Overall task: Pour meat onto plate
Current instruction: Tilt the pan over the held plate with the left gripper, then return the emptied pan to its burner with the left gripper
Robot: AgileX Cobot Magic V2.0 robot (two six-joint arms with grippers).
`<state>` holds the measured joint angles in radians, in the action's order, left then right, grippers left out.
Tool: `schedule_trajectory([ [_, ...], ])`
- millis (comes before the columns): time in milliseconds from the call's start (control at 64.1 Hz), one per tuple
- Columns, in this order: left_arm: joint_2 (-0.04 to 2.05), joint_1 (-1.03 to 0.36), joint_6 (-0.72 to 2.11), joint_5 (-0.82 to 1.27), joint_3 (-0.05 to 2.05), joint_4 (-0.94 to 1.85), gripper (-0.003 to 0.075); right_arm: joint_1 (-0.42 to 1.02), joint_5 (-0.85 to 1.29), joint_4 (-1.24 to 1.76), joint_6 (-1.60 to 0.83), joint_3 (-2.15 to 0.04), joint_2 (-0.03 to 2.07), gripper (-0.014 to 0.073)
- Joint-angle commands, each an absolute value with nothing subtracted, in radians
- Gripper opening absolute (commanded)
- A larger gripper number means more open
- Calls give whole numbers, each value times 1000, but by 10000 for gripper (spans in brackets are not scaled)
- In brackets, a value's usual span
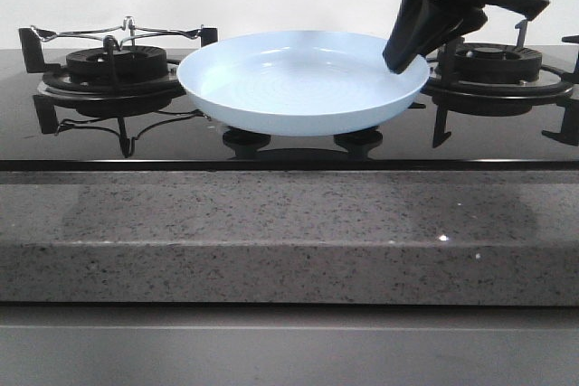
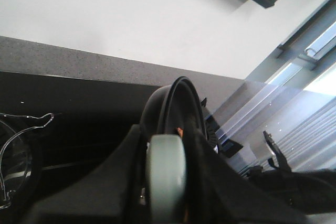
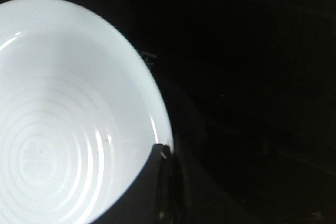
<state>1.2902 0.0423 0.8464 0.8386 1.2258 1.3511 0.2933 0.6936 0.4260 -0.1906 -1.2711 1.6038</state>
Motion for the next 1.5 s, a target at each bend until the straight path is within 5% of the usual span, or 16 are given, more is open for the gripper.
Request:
schedule_trajectory([
  [0,1256,-35,898,753,1255,1399,-20,292,651,449,-202,-1297,1555,-119],
  [359,1256,-359,1017,481,1255,1115,-20,292,651,449,-202,-1297,1555,-119],
  [795,1237,-586,1017,209,1255,707,-20,292,651,449,-202,-1297,1555,-119],
  [1482,1215,-645,1015,179,1255,487,-20,292,651,449,-202,-1297,1555,-119],
])
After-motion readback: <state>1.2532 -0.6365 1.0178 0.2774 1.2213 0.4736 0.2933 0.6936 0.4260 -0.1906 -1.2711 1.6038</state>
